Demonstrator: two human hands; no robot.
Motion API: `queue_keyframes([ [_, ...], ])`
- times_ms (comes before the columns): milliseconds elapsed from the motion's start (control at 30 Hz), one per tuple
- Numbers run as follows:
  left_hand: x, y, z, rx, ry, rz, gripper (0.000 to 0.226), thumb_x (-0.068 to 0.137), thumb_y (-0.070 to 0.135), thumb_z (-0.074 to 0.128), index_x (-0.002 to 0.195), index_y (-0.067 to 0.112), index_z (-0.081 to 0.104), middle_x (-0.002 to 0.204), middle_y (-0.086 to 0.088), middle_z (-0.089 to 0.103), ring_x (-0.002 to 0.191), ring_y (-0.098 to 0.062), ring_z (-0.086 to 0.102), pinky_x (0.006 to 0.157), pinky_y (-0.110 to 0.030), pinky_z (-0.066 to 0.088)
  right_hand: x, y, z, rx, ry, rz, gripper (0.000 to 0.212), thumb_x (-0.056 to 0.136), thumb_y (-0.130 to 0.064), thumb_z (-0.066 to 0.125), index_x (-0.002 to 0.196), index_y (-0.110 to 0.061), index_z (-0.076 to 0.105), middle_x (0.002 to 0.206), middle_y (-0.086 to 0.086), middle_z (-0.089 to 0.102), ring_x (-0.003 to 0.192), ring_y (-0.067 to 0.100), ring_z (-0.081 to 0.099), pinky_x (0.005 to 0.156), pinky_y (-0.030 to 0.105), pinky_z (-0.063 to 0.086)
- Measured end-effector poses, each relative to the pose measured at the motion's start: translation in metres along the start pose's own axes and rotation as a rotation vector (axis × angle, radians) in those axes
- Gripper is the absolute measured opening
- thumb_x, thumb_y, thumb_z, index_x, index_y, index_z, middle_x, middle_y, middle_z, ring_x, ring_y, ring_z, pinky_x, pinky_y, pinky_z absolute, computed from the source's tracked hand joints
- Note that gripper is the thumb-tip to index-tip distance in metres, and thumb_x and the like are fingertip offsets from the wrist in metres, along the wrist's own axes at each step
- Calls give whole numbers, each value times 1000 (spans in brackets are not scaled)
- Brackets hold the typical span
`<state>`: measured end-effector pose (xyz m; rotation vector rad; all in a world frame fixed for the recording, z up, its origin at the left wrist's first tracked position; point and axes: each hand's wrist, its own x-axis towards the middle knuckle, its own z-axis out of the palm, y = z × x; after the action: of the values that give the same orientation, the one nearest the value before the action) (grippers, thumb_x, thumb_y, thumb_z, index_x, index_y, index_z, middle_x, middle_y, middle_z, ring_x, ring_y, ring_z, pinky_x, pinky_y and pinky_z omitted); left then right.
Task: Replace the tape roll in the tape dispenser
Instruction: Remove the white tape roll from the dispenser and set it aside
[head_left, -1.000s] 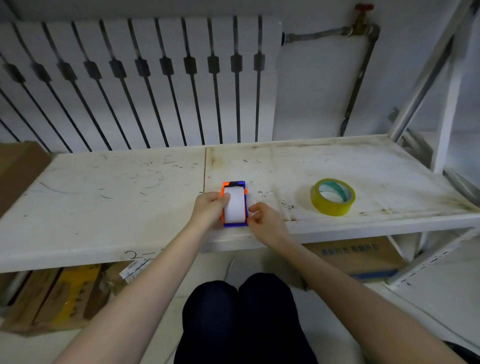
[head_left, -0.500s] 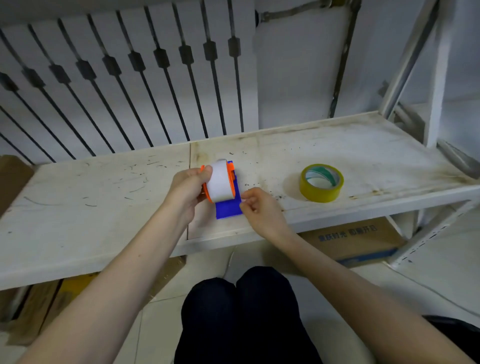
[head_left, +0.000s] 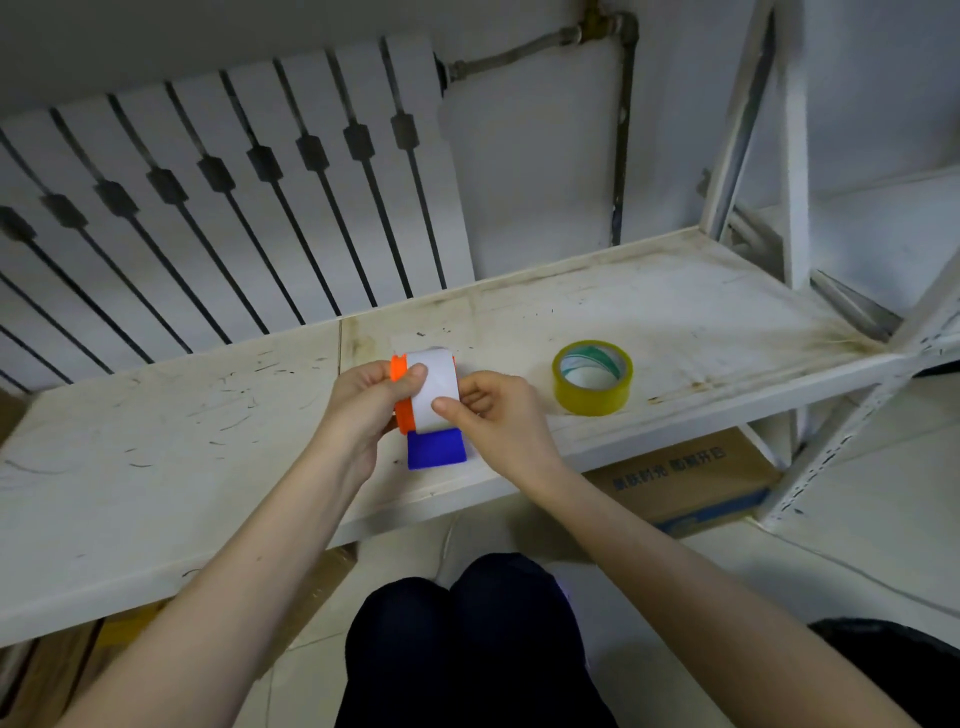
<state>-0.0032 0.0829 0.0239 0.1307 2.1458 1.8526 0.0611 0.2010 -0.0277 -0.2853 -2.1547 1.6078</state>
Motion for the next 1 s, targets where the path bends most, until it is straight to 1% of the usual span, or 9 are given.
queue_keyframes([
  [133, -2, -4, 0, -50, -23, -34, 13, 85, 18, 65, 88, 6, 64, 81, -9, 66, 72, -21, 60, 63, -29, 50, -2, -2, -6, 3, -2, 12, 19, 81, -29, 71, 93, -14, 70, 83, -7, 68, 76, 8, 66, 66, 16, 54],
  [333, -1, -6, -5, -84, -74, -86, 12, 89, 18, 59, 88, 6, 60, 84, -9, 63, 77, -22, 60, 68, -32, 52, 1, 0, -11, 49, -53, 95, 13, 78, -27, 73, 81, -16, 67, 79, -1, 69, 78, 15, 67, 72, 29, 55],
  [433, 0, -9, -8, -74, -69, -112, 7, 88, 15, 60, 84, 9, 59, 89, -10, 63, 84, -24, 60, 74, -36, 51, 2, 2, -13, 79, -104, 115, 11, 82, -22, 70, 85, -12, 67, 80, -1, 67, 80, 15, 65, 74, 33, 56],
  [500, 1, -10, -12, -81, -65, -120, 4, 88, 11, 58, 84, 9, 58, 94, -11, 62, 88, -25, 60, 76, -37, 51, 3, 3, -14, 100, -165, 134, 9, 85, -19, 67, 89, -11, 66, 86, -1, 66, 83, 12, 64, 73, 28, 56],
  [600, 2, -10, -17, -99, -134, -110, 9, 89, 3, 51, 87, 6, 59, 91, -13, 63, 83, -24, 59, 75, -36, 50, 6, 3, -20, 211, -260, 239, 6, 89, -18, 62, 83, -18, 64, 83, -4, 66, 81, 7, 62, 63, 16, 53],
  [700, -1, -14, -18, -41, -169, -93, 15, 89, -2, 50, 88, 6, 62, 88, -14, 64, 77, -23, 60, 72, -34, 50, 10, 5, -19, 56, -207, 176, 11, 90, -19, 59, 79, -21, 60, 78, -6, 62, 78, 7, 58, 65, 19, 49],
  [767, 0, -16, -19, -48, -90, -89, 15, 88, -3, 52, 81, 7, 61, 83, -12, 63, 74, -22, 59, 69, -34, 49, 12, 6, -16, -11, -150, 120, 10, 92, -19, 55, 82, -19, 58, 79, -7, 59, 78, 9, 57, 69, 24, 52],
  [900, 3, -18, -23, -91, -23, -91, 15, 87, -1, 55, 77, 10, 56, 86, -10, 60, 78, -22, 57, 71, -34, 48, 13, 13, -20, 233, -70, 262, 13, 95, -18, 50, 85, -15, 58, 86, -1, 60, 87, 13, 60, 73, 24, 55],
  [1000, 1, -17, -20, -104, -49, -84, 20, 89, -2, 51, 74, 10, 55, 72, -6, 66, 67, -18, 62, 66, -28, 50, 11, 16, -27, 178, -47, 206, 18, 95, -17, 49, 78, -18, 56, 78, -1, 56, 78, 12, 58, 69, 23, 55],
])
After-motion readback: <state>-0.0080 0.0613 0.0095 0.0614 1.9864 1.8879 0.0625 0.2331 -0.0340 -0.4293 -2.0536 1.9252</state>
